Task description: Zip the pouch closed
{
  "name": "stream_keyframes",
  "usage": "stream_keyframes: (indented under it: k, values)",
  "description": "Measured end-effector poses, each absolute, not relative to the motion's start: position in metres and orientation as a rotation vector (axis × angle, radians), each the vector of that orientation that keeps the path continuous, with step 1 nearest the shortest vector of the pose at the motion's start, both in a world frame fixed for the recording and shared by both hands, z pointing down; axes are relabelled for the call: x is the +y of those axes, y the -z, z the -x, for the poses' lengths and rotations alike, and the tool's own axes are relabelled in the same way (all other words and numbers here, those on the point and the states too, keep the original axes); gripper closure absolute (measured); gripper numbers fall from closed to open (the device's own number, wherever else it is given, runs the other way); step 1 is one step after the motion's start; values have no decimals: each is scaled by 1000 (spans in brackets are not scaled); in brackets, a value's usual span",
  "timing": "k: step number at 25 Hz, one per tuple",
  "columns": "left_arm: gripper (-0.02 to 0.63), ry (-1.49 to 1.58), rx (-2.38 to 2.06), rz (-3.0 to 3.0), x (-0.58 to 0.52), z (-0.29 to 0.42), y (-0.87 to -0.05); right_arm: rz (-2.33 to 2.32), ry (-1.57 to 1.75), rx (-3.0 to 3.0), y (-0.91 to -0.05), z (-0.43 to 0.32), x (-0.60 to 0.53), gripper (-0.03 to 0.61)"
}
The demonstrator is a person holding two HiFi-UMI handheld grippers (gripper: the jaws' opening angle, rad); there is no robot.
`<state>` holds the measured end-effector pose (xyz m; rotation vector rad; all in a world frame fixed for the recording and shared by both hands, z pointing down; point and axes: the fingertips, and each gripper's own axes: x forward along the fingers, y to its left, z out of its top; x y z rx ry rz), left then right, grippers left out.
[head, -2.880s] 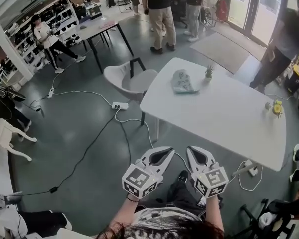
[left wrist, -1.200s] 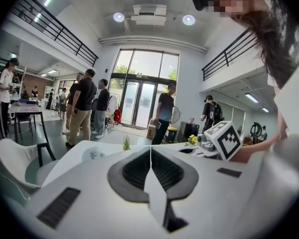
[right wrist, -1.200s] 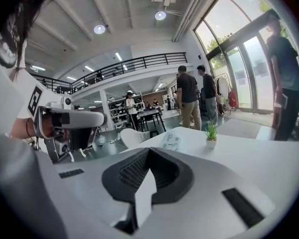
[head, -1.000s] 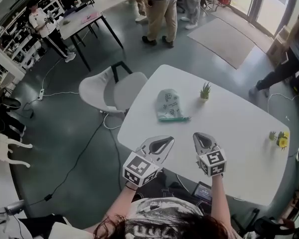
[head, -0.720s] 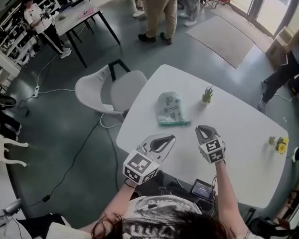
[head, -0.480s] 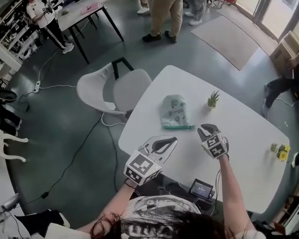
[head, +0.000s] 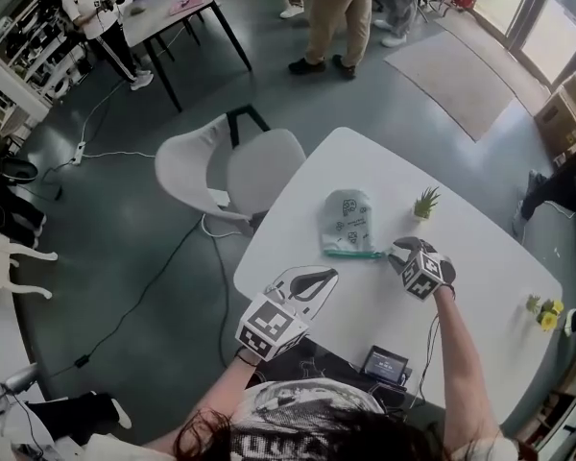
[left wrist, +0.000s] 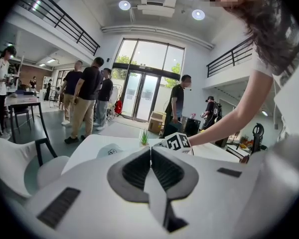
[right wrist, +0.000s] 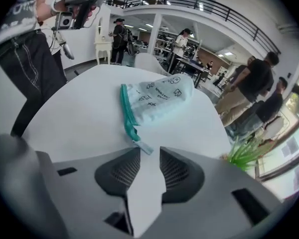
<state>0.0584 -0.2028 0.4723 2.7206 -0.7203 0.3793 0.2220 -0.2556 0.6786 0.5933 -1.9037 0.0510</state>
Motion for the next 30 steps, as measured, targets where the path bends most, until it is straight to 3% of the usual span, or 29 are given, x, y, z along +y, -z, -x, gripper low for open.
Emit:
stream_keyframes:
  k: [3,5,8,28,30]
  values:
    - [598,-390,-730,-2709,-204,-55,-478,-489,-6,-1895,-681,-214,-253,459]
    - [598,-393,-727,-2704,-204,-56,-479,-460,3,-1886,-682,-211,-253,517]
    - [598,-398,-722,-2703,-204,-57,-480,-473,-50,-1903,-682,-209,-251,552]
    - [595,-659,-641,-2645,-188,-68,-577,-889,-753,-2240,-621,-120,-190,569]
    - [561,-682,-616,-2632,-185,-69,-588,-897,-780,-2247,-618,-111,-185,569]
